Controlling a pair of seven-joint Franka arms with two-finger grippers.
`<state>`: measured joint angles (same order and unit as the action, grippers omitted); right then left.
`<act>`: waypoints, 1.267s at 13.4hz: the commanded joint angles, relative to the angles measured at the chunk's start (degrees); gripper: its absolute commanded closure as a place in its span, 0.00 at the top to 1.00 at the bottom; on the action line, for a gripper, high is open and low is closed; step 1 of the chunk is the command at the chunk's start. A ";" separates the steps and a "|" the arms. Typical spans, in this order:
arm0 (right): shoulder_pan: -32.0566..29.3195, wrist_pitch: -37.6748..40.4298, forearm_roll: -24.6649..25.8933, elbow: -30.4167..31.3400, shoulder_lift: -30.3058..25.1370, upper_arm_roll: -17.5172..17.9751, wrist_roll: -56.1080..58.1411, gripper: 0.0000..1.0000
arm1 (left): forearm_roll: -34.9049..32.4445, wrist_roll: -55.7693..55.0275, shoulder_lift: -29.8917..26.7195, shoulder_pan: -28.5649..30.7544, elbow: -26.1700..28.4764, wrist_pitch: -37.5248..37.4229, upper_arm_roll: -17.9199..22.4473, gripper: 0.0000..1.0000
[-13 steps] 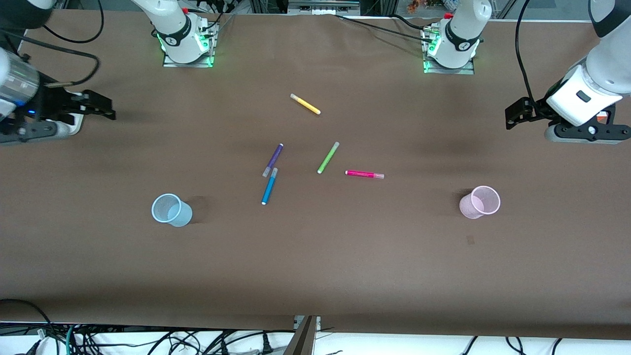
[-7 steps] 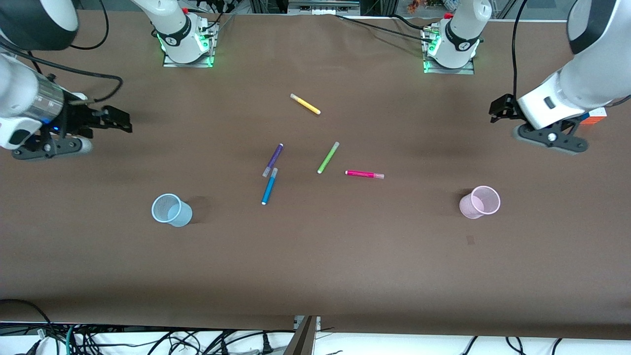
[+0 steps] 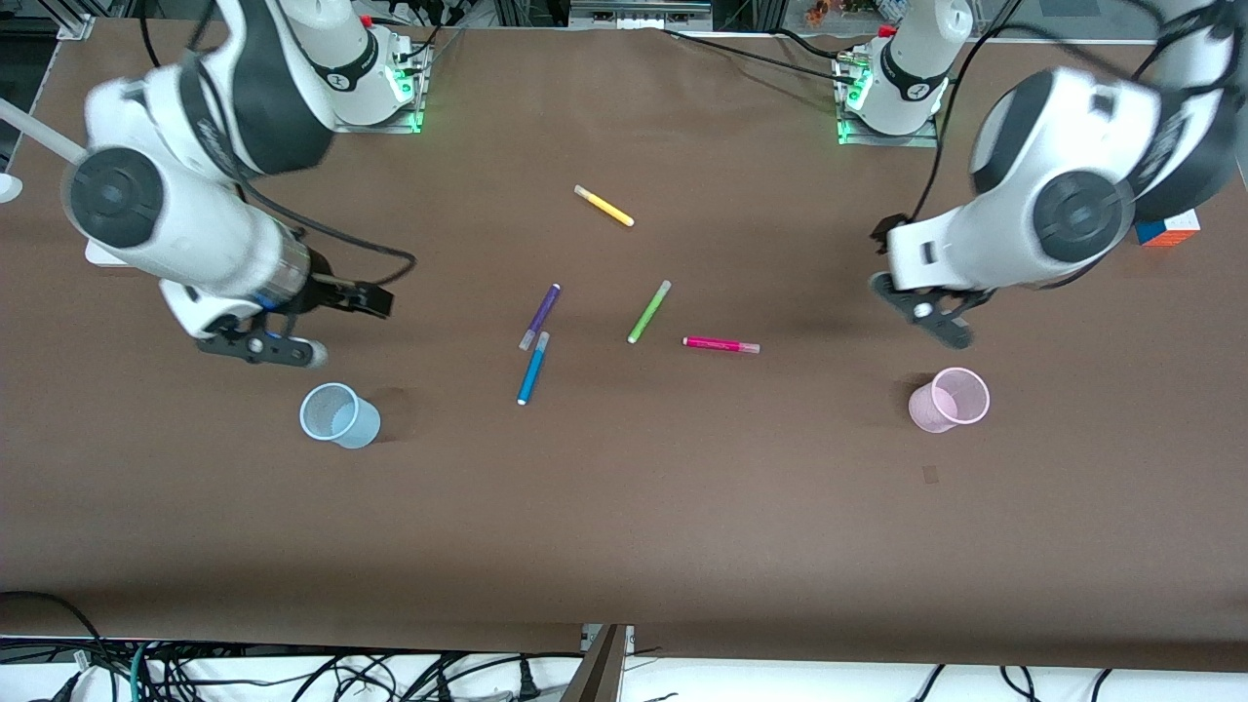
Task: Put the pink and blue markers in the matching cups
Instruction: 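Reach the left gripper to the pink marker while the right gripper reaches the blue marker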
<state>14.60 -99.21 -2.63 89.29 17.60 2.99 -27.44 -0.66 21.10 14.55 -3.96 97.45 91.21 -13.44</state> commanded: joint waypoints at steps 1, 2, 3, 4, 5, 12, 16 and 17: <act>2.44 -3.96 -0.44 -0.79 3.66 -0.35 -8.56 1.00 | -0.83 6.55 5.81 -1.39 -0.07 4.49 -1.15 1.00; 3.32 -5.11 -0.44 -0.79 5.15 -0.35 -10.34 1.00 | -0.92 8.67 7.23 -2.10 0.10 6.86 -1.41 1.00; 4.81 -6.34 -0.44 -0.70 6.65 -0.35 -11.66 1.00 | -2.40 10.87 8.11 -3.76 0.63 9.49 -1.50 1.00; 6.21 -8.44 -0.44 -0.44 8.32 -0.35 -14.55 1.00 | -3.89 12.28 9.34 -5.34 1.85 12.82 -1.50 1.00; 7.62 -11.07 -0.44 0.00 9.55 -0.35 -17.71 1.00 | -6.95 12.47 10.22 -7.10 4.21 17.03 -1.50 1.00; 13.43 -20.32 0.43 0.53 17.20 -0.44 -30.22 0.99 | -14.98 17.48 16.20 -10.46 14.69 45.17 -1.50 1.00; 13.44 -24.96 0.61 0.53 20.45 -0.70 -30.13 0.98 | -19.99 17.31 18.48 -9.84 15.66 52.66 -1.50 1.00; 13.35 -26.46 0.79 0.53 21.59 -0.70 -29.52 0.98 | -19.99 17.22 18.93 -9.93 15.75 53.89 -1.50 1.00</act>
<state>27.64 -122.90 -2.52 90.02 37.35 2.64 -56.51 -19.19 37.37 32.91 -14.33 112.87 142.58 -14.82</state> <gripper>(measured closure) 0.013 0.000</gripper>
